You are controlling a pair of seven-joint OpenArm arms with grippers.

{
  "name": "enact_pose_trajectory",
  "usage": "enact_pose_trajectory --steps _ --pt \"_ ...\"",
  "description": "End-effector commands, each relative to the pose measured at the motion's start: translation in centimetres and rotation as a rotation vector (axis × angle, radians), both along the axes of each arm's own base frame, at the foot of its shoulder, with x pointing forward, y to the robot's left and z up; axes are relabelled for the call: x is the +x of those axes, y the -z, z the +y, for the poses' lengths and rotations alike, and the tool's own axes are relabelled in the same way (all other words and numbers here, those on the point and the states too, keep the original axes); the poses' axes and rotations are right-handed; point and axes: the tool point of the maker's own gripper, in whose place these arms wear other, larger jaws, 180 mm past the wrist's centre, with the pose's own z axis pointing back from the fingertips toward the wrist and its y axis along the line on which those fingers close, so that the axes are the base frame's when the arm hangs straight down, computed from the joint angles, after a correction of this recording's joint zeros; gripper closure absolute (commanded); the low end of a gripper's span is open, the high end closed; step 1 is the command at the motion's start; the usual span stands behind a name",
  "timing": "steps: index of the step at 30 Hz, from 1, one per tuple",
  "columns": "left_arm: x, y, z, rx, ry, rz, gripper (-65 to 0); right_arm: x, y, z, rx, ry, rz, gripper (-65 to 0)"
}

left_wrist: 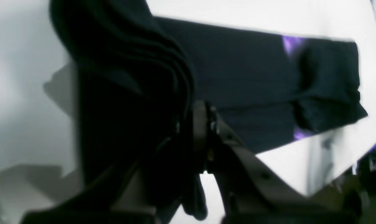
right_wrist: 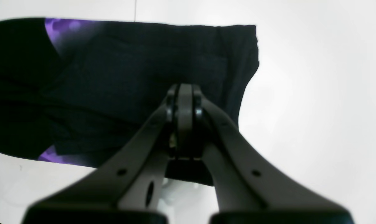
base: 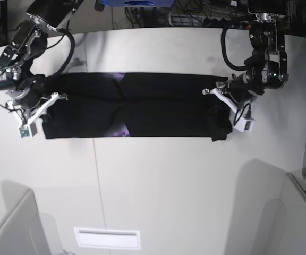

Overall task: Fold the T-shirt properly
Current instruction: 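Hold the strip with the right gripper and fold its end inward with the left gripper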

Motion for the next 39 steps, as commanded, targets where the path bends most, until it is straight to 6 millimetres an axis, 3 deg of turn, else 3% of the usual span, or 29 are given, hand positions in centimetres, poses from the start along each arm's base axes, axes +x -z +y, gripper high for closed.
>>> enact_pose_trajectory --steps 1,5,10,21,28,39 --pt "1.2 -1.4 -1.2 -0.031 0.014 -0.056 0.0 0.9 -1.4 -0.2 -0.009 -0.004 -0.058 0.0" --pt "1.2 -0.8 -4.8 -0.087 0.077 -0.035 0.0 0.9 -1.4 -0.2 -0.009 -0.003 -0.057 0.0" --pt "0.7 0.3 -7.0 -0.12 0.113 0.007 0.0 0.9 -1.4 -0.2 -0.009 -0.003 -0.055 0.0" --pt "0.7 0.3 -7.3 -0.126 0.115 0.008 0.0 0.9 -1.4 -0.2 -0.009 -0.003 -0.055 0.0" --pt "1.3 -0.3 -8.7 -0.165 0.115 -0.004 0.0 0.9 -1.4 -0.2 -0.009 -0.003 -0.055 0.0" --pt "1.3 0.5 -8.9 -0.177 0.106 0.023 0.0 0.8 -1.4 -0.2 -0.009 -0.003 -0.054 0.0"
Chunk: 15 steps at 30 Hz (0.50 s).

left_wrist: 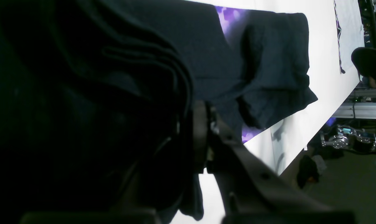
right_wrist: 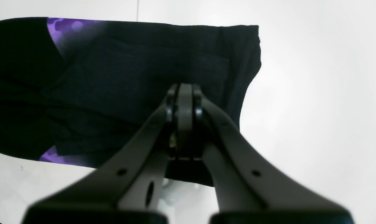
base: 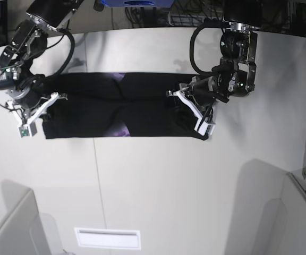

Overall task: Fold the T-shirt properly
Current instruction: 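Hold the strip with the right gripper and fold its end inward with the left gripper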

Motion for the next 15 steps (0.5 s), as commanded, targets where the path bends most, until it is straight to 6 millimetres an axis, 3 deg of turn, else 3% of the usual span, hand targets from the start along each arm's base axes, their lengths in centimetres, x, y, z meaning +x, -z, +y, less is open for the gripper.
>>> enact_pose_trajectory --steps 1,15 --pt "0.78 -1.25 -0.28 -0.025 -0.003 -0.04 0.0 0.84 -1.37 -0.23 -0.01 -0.003 -0.055 0.0" --pt "1.3 -1.53 -0.85 -0.045 -0.004 -0.043 0.0 0.84 -1.37 -0.23 -0.01 -0.003 -0.055 0.0"
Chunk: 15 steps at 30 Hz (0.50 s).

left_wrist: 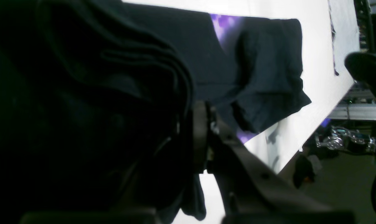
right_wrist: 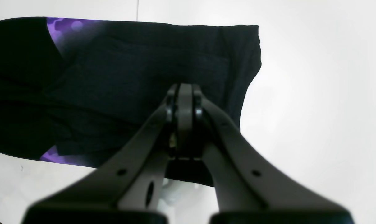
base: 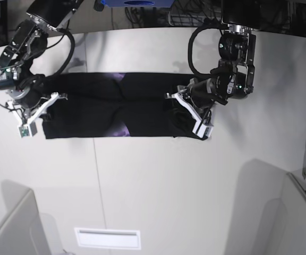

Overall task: Fold the T-shirt properly
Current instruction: 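Hold the strip with the right gripper and fold its end inward with the left gripper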

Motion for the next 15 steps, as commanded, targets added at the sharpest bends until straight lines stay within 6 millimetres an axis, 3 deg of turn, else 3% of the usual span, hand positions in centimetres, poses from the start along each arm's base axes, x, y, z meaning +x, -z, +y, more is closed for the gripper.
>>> enact_pose_trajectory --steps 1,15 --pt "0.7 -1.1 -0.2 -0.022 -0.003 -0.036 0.0 0.8 -1.4 -0.2 -0.01 -0.003 -0.055 0.0" --pt "-0.2 -1.0 -0.9 -0.025 0.037 0.01 0.0 1.1 -1.6 -0.3 -0.009 0.0 -0.064 0.0"
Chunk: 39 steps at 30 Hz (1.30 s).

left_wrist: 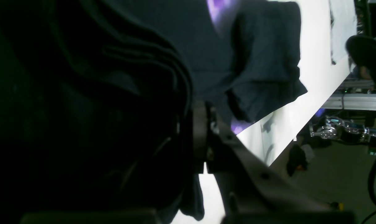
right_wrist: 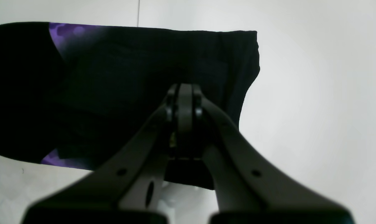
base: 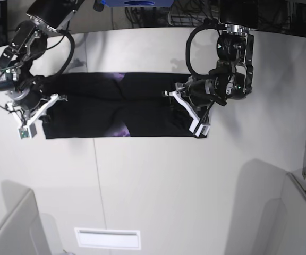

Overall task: Fold the T-shirt properly
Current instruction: 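Hold the strip with the right gripper and fold its end inward with the left gripper, then release the strip and raise both grippers away from the shirt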

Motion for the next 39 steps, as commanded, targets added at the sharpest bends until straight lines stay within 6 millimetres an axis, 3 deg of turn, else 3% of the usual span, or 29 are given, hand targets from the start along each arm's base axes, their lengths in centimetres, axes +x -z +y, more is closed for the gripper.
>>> enact_pose_trajectory --steps 1,32,37,39 --pt "0.7 -1.2 -0.3 -0.022 -0.002 -0.039 0.0 0.8 -1.4 -0.3 -0.009 0.0 -0.055 0.0" --pt "1.4 -1.7 -1.2 -0.04 0.001 -0.052 0.0 0.8 -1.4 -0.3 -0.009 0.0 -0.055 0.0" --pt "1.5 -1.8 -1.3 -0.044 0.002 -0.054 -22.2 0.8 -1.3 -0.3 -0.009 0.0 -0.053 0.0" --pt "2.1 -2.2 -1.4 -0.044 0.009 -0.069 -27.8 0.8 -1.3 -0.3 -0.009 0.0 -0.053 0.0"
